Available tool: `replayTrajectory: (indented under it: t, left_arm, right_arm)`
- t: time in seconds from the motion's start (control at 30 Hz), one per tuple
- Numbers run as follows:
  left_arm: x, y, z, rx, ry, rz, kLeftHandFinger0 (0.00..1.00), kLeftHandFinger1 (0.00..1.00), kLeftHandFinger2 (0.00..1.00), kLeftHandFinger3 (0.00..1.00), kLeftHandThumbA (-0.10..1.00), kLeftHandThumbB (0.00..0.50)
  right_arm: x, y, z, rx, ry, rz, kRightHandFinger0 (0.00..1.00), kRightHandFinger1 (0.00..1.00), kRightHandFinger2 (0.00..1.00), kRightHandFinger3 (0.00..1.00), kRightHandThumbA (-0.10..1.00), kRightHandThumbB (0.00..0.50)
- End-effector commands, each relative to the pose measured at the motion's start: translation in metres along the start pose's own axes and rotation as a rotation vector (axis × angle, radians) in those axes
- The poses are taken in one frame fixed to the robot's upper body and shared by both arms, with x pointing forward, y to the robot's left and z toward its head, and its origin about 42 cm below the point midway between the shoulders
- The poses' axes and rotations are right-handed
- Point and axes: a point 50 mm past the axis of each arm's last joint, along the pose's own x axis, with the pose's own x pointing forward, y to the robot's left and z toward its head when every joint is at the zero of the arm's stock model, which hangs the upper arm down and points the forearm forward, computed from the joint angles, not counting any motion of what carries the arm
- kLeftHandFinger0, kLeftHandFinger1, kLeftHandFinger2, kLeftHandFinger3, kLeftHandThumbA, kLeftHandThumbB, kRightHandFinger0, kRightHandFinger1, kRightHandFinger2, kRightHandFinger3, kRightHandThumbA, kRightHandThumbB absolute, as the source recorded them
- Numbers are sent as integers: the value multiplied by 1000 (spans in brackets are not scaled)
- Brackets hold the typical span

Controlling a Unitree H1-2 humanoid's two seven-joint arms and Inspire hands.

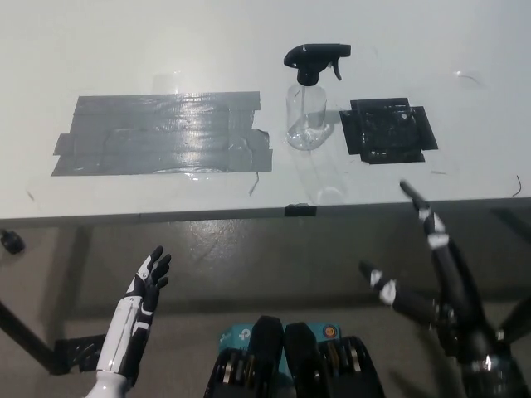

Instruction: The robot grabs the black lid of the spray bottle on the desk and places it on the black area of the desk

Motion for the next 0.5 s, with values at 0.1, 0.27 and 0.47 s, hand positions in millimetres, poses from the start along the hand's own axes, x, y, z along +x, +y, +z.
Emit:
replayTrajectory:
  t: [0.1,0.27,0.47]
  left_arm:
    - [-2,3,15,17,-75,11,1000,1000,1000,1000,1000,78]
    - [3,5,17,20,-88,11,1000,1000,1000,1000,1000,85]
    - [6,4,19,20,-90,1,1000,1000,1000,1000,1000,82]
  right_arm:
    - [131,-54,55,-626,-156,-134,1000,1000,1000,1000,845,418]
    - [167,-51,64,-689,-134,-114,1000,1000,1000,1000,891,404]
    - [209,-48,68,-757,-96,-77,1000,1000,1000,1000,1000,405]
